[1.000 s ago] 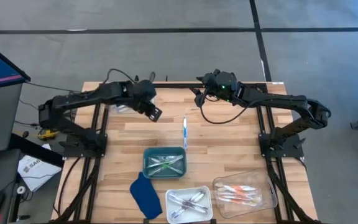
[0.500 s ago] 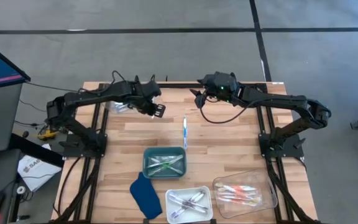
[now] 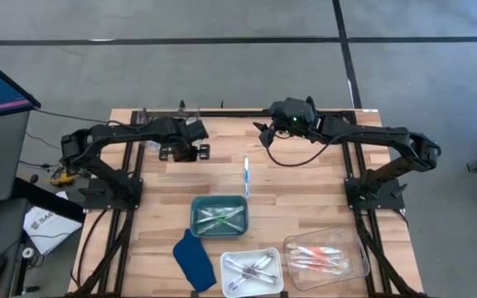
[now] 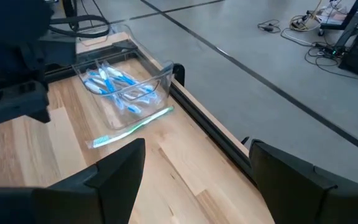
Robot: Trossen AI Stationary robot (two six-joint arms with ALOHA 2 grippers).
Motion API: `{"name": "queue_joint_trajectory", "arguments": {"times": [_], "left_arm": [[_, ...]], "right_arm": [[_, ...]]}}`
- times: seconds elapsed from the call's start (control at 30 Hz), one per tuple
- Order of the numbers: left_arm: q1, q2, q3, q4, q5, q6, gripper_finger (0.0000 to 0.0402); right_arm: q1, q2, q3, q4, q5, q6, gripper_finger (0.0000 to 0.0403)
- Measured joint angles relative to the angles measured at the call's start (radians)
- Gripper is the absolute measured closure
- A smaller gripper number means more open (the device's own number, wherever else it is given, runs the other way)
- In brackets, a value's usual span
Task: Pick & Place Toothbrushes
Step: Put the green toothbrush into the green bin
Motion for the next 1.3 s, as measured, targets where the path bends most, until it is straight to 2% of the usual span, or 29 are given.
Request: {"name": "queue_joint_trajectory", "arguments": {"times": [0.17,0.23,0.37,0.43,0.53,0.63,0.7,0.77,0.87,1.0,1.13,1.3], "left_arm": [[0.002,0.0,0.0,0.087,-0.007,0.179,0.0337],[-0.003,0.0,-0.001,0.146,-0.004,0.294,0.0337],[-0.023,0.0,0.0,0.313,0.026,0.774,0.0341],[-0.04,0.0,0.0,0.342,0.063,1.045,0.0343],[-0.068,0.0,0.0,0.36,0.091,1.354,0.0345],[-0.087,0.0,0.0,0.369,0.063,1.644,0.0343],[-0.088,0.0,0.0,0.383,0.004,1.771,0.0341],[-0.087,0.0,0.0,0.418,-0.073,1.829,0.0338],[-0.084,0.0,0.0,0.486,-0.16,1.831,0.0335],[-0.073,0.0,0.0,0.566,-0.209,1.839,0.0335],[-0.061,0.0,0.0,0.646,-0.199,1.84,0.0336],[-0.056,0.0,0.0,0.653,-0.291,2.038,0.033]], "right_arm": [[0.0,0.0,0.0,0.0,0.0,0.0,0.0121],[0.0,0.0,0.0,0.0,0.0,0.0,0.0121],[0.0,0.0,0.0,0.0,0.0,0.0,0.0121],[0.0,0.0,0.0,0.001,0.0,0.0,0.0121],[0.0,0.0,0.0,0.001,0.0,-0.005,0.0121],[0.0,0.0,0.0,0.001,0.0,-0.008,0.0121],[-0.003,0.0,0.0,0.001,0.0,-0.008,0.0121],[-0.003,0.0,0.0,0.0,0.0,-0.008,0.0121],[-0.003,0.0,0.0,-0.007,0.0,-0.008,0.0121],[-0.003,0.0,0.0,-0.025,0.0,-0.008,0.0121],[-0.003,0.0,0.0,-0.04,0.0,-0.009,0.0121],[-0.003,0.0,0.0,-0.058,0.0,-0.008,0.0121]]}}
